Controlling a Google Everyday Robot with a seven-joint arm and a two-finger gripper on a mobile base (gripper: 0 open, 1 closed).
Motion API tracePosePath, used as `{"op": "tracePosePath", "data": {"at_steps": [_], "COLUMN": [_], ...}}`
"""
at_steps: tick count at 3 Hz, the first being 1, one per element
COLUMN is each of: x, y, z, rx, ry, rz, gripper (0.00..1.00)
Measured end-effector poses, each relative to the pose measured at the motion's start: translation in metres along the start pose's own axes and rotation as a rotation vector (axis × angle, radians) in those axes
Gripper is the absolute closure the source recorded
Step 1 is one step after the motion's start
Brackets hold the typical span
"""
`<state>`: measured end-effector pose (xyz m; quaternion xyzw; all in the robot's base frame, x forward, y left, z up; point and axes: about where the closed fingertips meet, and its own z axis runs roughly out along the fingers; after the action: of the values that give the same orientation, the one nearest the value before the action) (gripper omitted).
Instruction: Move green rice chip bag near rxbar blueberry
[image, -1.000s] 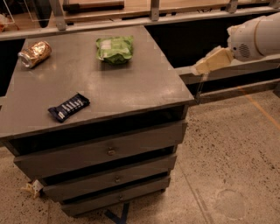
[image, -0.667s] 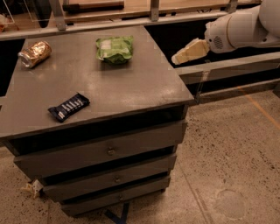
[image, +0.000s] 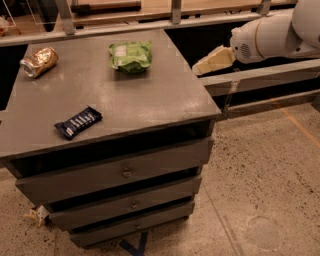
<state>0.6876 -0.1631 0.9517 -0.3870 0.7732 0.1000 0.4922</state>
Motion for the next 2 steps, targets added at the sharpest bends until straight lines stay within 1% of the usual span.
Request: {"op": "tracePosePath", "data": {"at_steps": [1,2], "x": [-0.005,-0.018], "y": [0.016,0.026], "z": [0.021,0.05], "rx": [-0.03,-0.052], "ry": [-0.075,-0.154], "rz": [0.037,0.041], "gripper": [0.0,0.0]}}
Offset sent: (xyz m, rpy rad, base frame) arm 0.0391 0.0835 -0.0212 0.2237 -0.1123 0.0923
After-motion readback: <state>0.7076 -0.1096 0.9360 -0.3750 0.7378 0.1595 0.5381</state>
